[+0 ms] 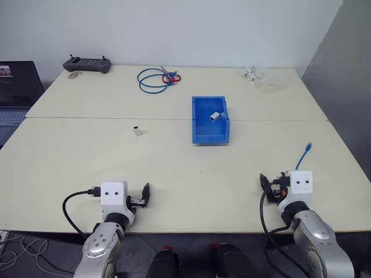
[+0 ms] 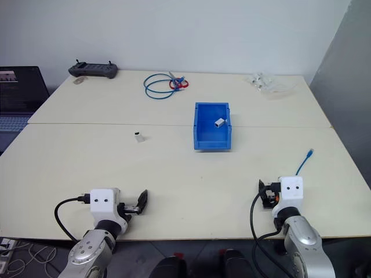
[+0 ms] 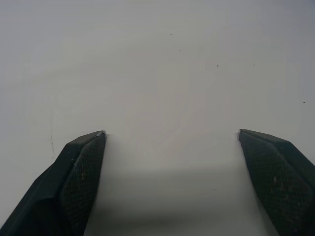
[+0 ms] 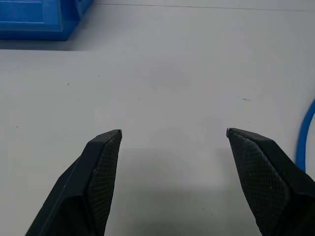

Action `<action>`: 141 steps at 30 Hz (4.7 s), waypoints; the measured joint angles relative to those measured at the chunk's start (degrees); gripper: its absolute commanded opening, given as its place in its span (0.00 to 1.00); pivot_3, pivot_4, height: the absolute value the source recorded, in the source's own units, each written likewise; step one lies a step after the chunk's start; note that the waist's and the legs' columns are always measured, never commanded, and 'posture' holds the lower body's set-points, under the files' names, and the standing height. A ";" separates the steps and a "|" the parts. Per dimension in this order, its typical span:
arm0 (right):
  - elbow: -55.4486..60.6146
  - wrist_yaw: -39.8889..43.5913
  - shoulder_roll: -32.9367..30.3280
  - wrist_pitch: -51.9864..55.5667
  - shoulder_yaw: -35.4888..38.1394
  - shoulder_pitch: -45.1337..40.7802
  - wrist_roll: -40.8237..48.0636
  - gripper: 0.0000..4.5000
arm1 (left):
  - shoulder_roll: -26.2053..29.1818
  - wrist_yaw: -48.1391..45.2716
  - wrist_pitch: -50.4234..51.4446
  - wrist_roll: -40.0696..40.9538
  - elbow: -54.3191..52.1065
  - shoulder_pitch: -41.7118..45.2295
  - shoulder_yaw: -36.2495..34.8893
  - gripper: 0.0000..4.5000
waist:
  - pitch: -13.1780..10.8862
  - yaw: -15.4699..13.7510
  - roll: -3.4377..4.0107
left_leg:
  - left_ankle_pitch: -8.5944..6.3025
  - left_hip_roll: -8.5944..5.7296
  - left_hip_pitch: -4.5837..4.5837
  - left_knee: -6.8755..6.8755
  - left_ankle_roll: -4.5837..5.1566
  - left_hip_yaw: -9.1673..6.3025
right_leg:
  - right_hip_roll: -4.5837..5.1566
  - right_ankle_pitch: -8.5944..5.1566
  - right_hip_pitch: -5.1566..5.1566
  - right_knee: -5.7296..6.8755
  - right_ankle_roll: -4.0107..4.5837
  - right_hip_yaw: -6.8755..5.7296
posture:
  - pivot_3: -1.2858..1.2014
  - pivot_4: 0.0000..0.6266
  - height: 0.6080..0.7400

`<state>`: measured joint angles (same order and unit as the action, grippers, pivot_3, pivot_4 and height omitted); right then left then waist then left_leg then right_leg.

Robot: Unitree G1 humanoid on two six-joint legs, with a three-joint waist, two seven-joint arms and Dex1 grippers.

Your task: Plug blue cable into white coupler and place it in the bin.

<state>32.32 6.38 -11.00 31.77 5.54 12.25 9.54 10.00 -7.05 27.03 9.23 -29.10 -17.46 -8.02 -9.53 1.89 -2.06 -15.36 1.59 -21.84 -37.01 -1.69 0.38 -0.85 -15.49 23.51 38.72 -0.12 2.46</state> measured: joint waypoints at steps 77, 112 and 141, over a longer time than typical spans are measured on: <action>-42.03 1.99 -24.44 32.92 13.55 -42.87 9.50 0.80 | 7.42 -70.18 -21.42 4.62 65.50 80.40 19.00 1.00 | -0.45 -0.04 0.11 | -0.03 -0.27 -1.12 -0.93 0.14 0.14 | -0.14 0.44 0.66 0.23 -0.41 0.18 | 0.52 0.24 1.00; -21.11 44.18 -39.95 -0.74 -14.53 -34.49 4.62 0.01 | 30.96 -69.94 -3.54 8.18 35.66 46.46 5.08 1.00 | -0.64 2.20 0.39 | -0.05 0.11 -1.05 -0.96 0.19 -0.11 | -0.21 0.38 0.65 0.23 -0.56 0.08 | 0.52 0.24 1.00; -15.74 51.89 -22.61 -3.55 -20.54 -32.13 1.55 0.90 | 27.18 -44.54 6.73 16.46 6.11 16.76 -1.82 1.00 | -0.66 -1.31 0.31 | -0.06 -0.05 -0.18 -0.98 0.14 -0.24 | -0.05 0.26 -0.20 0.28 -0.07 -0.20 | 0.52 0.24 1.00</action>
<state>16.58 58.26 -33.61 28.22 -15.00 -19.89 11.09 37.17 -51.59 33.75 25.68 -22.99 -0.71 -9.83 -10.20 0.58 -1.75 -15.41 1.54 -22.02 -37.99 -1.55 0.14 -0.91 -15.23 23.31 39.01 -0.19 2.26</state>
